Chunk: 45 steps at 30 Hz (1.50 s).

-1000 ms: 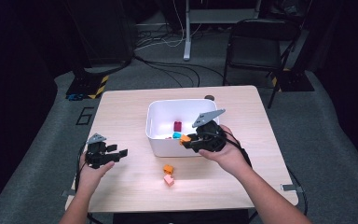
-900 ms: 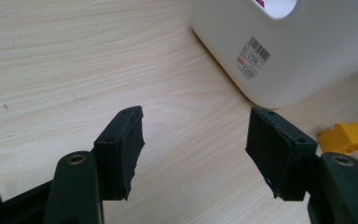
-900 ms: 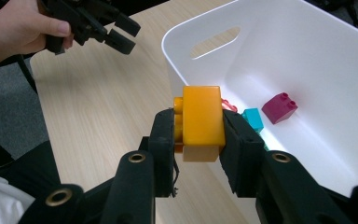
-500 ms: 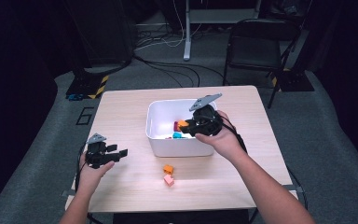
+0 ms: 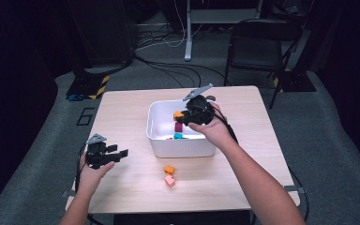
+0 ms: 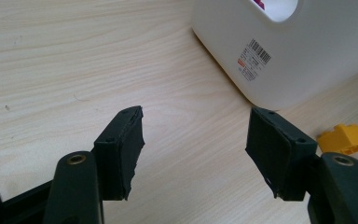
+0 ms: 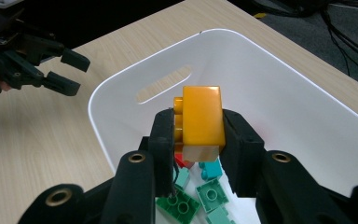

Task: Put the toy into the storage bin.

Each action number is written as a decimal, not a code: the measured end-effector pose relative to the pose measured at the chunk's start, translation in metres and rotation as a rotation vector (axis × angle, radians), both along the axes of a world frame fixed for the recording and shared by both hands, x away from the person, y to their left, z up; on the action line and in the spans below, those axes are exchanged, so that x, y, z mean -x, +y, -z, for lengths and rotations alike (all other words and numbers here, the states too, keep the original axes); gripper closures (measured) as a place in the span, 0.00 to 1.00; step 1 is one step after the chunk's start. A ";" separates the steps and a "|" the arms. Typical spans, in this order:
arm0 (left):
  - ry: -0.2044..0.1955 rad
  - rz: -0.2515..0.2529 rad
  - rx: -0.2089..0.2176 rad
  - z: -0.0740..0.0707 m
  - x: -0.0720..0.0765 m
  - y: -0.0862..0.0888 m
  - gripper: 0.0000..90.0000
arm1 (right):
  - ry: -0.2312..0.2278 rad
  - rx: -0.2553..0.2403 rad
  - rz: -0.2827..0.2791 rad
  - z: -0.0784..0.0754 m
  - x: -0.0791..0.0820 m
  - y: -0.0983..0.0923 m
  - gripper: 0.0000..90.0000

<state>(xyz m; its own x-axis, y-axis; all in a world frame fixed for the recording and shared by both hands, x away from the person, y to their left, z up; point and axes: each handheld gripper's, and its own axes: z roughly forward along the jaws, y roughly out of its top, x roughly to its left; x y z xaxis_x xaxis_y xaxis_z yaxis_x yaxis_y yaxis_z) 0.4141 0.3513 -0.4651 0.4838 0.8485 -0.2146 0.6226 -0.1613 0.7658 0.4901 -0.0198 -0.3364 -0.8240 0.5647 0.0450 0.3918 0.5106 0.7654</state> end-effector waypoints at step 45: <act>0.000 -0.001 0.005 0.002 -0.001 0.000 0.40 | 0.020 0.056 0.066 0.031 -0.050 0.020 0.57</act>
